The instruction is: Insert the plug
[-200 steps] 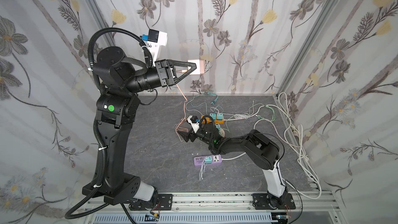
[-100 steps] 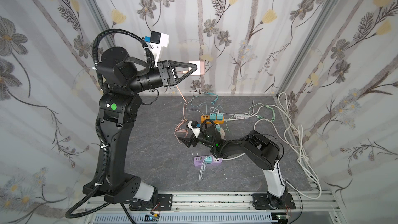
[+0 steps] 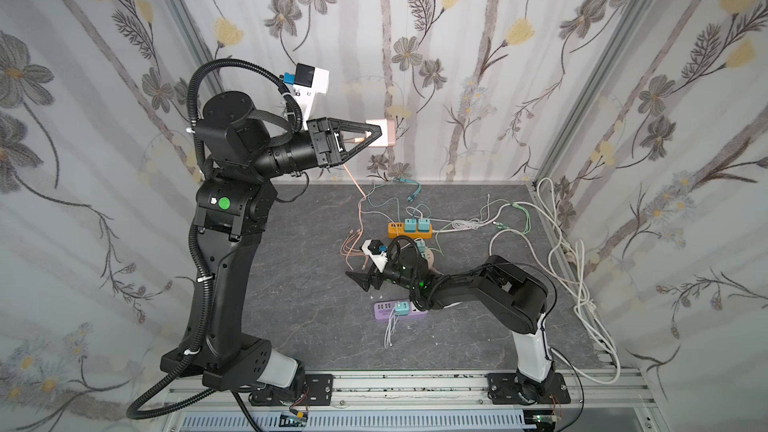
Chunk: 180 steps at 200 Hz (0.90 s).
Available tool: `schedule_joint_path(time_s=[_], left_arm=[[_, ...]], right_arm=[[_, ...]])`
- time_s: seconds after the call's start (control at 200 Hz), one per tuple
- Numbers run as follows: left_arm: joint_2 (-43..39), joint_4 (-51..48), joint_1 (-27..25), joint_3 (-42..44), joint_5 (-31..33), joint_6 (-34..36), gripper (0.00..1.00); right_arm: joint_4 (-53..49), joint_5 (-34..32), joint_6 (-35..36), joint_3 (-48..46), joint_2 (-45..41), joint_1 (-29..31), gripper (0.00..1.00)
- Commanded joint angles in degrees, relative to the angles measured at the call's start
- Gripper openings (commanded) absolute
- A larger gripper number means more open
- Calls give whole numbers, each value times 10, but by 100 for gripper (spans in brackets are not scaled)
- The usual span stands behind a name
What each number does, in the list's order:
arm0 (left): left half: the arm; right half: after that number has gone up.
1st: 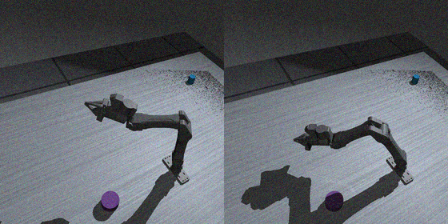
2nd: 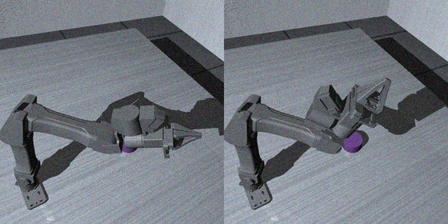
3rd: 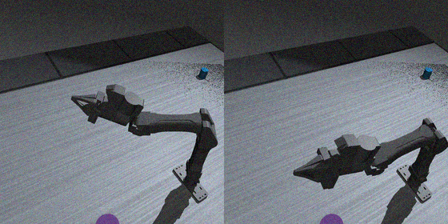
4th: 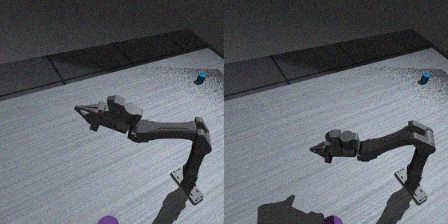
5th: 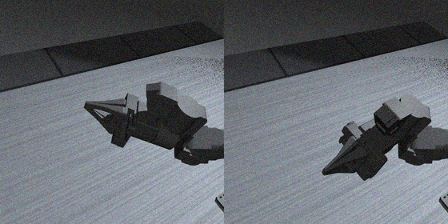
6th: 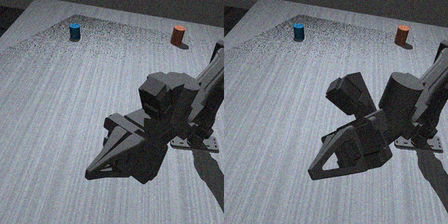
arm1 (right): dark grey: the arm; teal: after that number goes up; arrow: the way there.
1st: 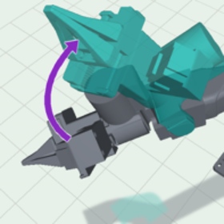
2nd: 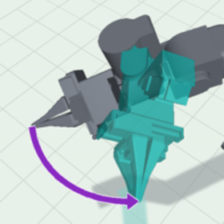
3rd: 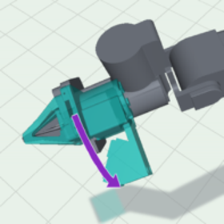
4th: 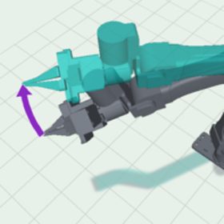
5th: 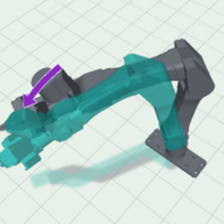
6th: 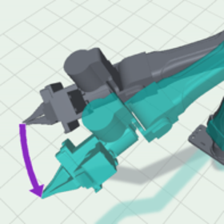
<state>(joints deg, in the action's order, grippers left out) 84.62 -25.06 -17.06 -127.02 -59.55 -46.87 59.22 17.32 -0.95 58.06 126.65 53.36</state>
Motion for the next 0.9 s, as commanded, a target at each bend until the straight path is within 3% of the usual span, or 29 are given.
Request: schedule_joint_path(time_s=[0.0,0.09,0.225,0.41,0.605,0.894], left_arm=[[-3,36,1,-2,-2,1,0],[-6,36,1,-1,-2,1,0],[-18,26,3,10,0,11,0],[-48,-17,10,54,17,60,0],[-92,-40,11,144,35,109,0],[-87,-71,0,182,57,141,0]], right_arm=[[-51,-43,24,36,22,6,89],[-89,-67,37,65,39,6,81],[-75,-103,36,57,31,6,36],[-93,-79,-7,63,-42,-14,0],[-134,-45,-85,127,-106,-62,0],[-229,-20,-111,267,-168,-148,0]])
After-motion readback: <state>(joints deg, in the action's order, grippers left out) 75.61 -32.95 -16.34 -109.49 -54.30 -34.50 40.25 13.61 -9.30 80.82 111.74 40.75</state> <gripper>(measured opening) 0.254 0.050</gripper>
